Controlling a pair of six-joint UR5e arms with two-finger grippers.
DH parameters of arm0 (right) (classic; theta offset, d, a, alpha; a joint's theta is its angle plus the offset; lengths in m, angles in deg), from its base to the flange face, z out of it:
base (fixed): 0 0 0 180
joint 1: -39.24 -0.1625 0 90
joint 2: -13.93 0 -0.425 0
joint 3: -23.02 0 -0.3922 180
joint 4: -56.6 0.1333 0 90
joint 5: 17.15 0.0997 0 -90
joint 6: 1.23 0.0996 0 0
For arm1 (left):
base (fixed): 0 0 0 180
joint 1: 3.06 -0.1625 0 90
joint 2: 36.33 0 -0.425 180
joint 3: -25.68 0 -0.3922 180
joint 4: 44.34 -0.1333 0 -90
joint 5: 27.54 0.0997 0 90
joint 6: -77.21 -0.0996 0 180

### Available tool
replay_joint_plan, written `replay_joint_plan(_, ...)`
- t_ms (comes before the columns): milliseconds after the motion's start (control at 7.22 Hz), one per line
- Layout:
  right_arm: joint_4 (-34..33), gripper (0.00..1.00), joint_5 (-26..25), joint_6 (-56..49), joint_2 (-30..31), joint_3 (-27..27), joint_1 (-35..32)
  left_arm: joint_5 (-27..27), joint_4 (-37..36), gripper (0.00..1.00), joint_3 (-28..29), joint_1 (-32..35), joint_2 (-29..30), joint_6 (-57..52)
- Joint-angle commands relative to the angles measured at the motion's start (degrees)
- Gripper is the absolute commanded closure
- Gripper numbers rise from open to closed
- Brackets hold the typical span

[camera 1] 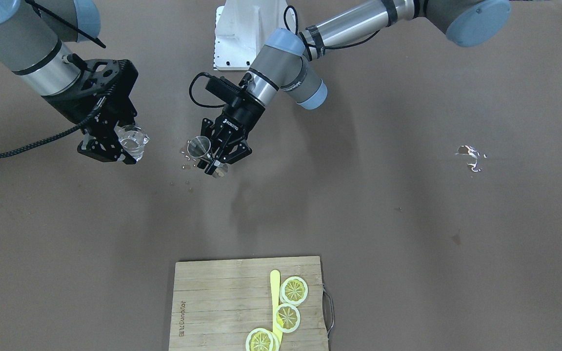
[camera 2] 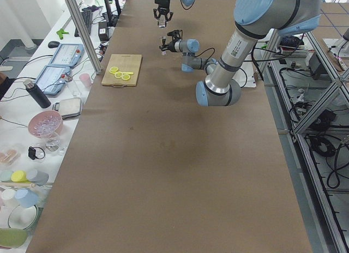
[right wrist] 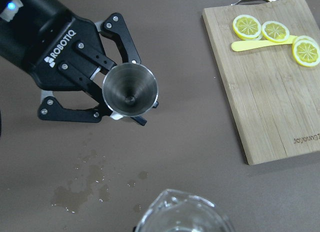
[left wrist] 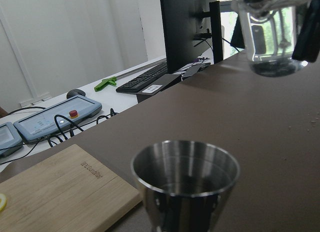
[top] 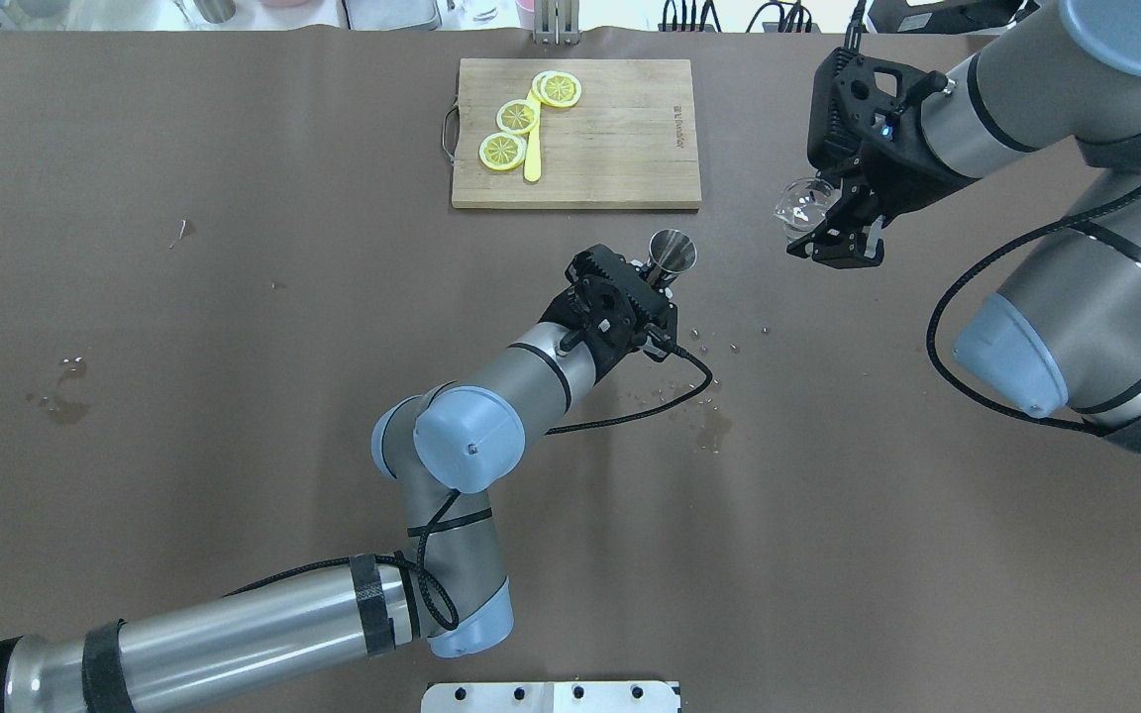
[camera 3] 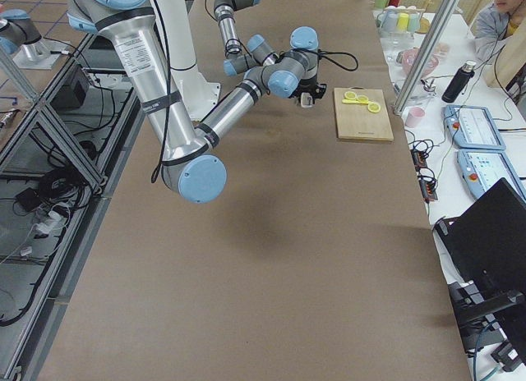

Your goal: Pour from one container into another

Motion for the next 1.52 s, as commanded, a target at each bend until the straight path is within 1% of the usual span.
replay_joint_plan(0, -5.0, 1.0, -2.3, -2.1, -2.7, -0.1, 1.1, -0.2, 0.0, 1.0, 0.1, 0.0, 0.0, 0.0)
replay_joint_plan(277, -8.9, 1.0, -4.1, -2.9, -4.9, -0.1, 2.1, 0.0, 0.0, 1.0, 0.0, 0.0, 0.0, 0.1)
replay_joint_plan(415, -9.7, 1.0, -5.1, -2.9, -5.4, -0.2, 2.8, -0.1, 0.0, 1.0, -0.1, 0.0, -0.1, 0.1)
replay_joint_plan(1385, -12.7, 1.0, -8.3, -2.9, -8.0, -0.6, 5.5, 0.1, 0.0, 1.0, 0.1, 0.1, 0.0, 0.0)
